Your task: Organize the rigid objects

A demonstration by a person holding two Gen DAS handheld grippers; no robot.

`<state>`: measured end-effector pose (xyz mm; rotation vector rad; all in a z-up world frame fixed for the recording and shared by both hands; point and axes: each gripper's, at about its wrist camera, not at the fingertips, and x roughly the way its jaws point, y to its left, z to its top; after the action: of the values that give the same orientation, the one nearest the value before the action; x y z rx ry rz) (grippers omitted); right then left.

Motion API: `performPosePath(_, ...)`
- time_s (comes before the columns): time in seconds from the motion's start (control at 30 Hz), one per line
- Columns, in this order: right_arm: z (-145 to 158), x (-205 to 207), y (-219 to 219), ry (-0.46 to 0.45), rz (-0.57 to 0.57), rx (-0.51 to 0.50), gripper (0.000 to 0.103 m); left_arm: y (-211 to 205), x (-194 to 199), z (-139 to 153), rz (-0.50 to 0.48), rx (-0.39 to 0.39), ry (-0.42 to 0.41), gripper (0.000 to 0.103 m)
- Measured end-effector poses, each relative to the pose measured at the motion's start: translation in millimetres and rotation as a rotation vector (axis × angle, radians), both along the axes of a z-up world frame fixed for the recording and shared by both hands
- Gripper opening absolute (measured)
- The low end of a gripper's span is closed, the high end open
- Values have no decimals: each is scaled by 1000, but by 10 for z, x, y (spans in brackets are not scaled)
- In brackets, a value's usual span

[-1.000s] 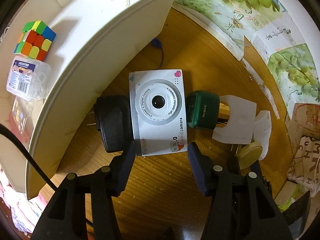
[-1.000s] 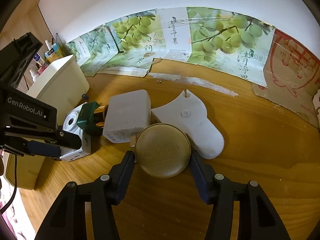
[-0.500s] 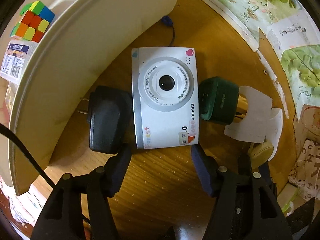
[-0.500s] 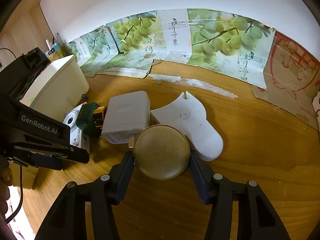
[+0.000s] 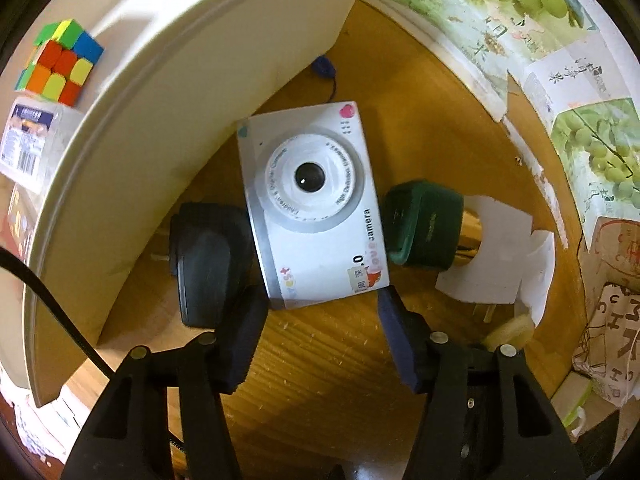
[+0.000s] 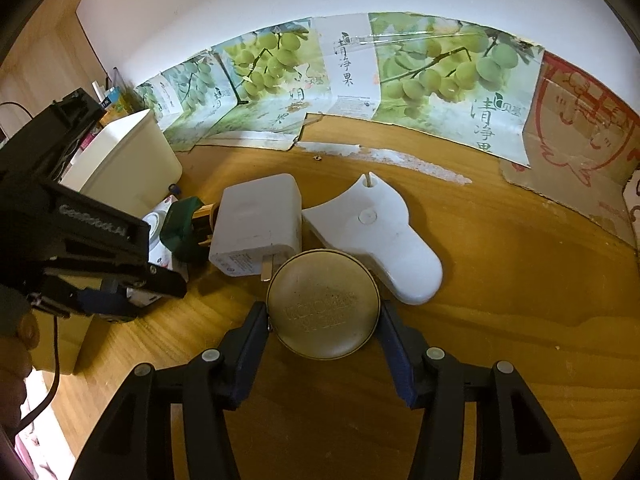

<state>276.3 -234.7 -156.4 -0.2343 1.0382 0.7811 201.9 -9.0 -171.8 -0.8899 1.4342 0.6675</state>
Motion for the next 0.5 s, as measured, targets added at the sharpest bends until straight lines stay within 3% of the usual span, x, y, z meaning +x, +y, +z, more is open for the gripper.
performPosePath(0.1,62,-35,-24,-3,0,5,55,45,108,7,-6,8,-1,58)
performPosePath(0.17,91,-47,-37,-4,-1,10,55,60,101,28,-10,24,6,35)
performPosePath(0.27,133,-69,-48,-4,-2,17,55,137,76,34,-1,-17,-37,14)
performPosePath(0.5,228,-132,-87,-17,-10,28,55,292,-94,185,17,-48,-92,9)
